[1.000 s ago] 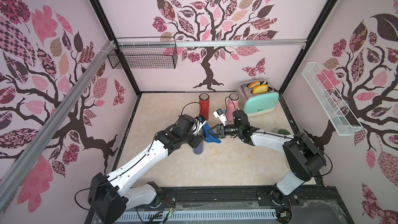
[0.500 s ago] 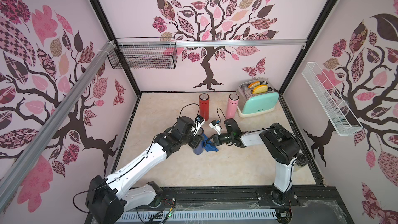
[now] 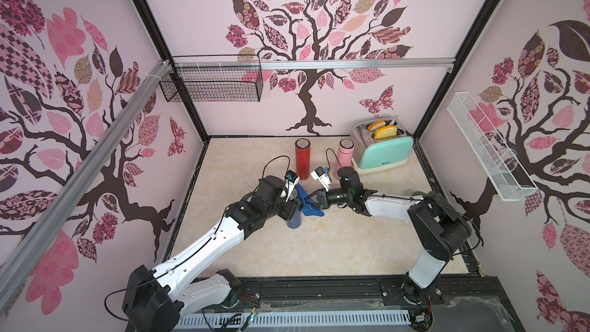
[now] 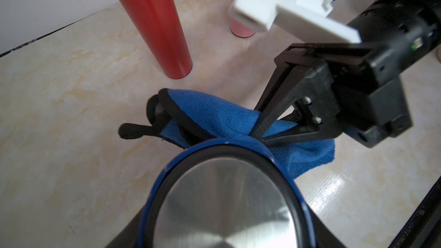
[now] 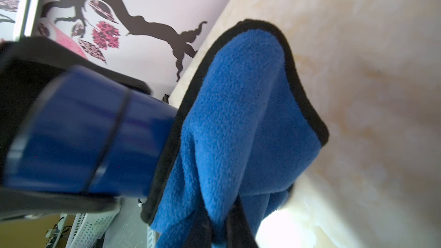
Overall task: Wipe the surface of the thermos
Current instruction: Wipe the dirt from the surface of the thermos.
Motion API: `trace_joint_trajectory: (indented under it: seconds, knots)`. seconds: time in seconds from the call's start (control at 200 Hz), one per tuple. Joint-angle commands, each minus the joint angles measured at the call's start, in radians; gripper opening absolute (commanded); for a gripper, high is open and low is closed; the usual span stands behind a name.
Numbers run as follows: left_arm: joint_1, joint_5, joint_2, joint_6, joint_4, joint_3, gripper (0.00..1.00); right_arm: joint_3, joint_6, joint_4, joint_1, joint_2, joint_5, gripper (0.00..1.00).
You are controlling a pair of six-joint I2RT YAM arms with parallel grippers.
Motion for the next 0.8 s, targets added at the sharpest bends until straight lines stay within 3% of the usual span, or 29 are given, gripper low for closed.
trace_joint_trajectory:
  seconds: [0.0, 0.535, 0.795]
  knots:
    - [-0.001, -0.029, 0.01, -0.032, -0.047, -0.038, 0.0, 0.052, -0.001, -0.023, 0.015, -0.058, -0.038, 0.0]
    - [-0.011, -0.205, -0.019, -0.21, 0.015, -0.066, 0.0, -0.049, -0.028, 0.051, 0.048, 0.177, 0.06, 0.0]
    - [-0.045, -0.29, 0.031, -0.242, -0.018, -0.011, 0.0, -0.013, -0.033, -0.007, 0.049, 0.084, 0.077, 0.0]
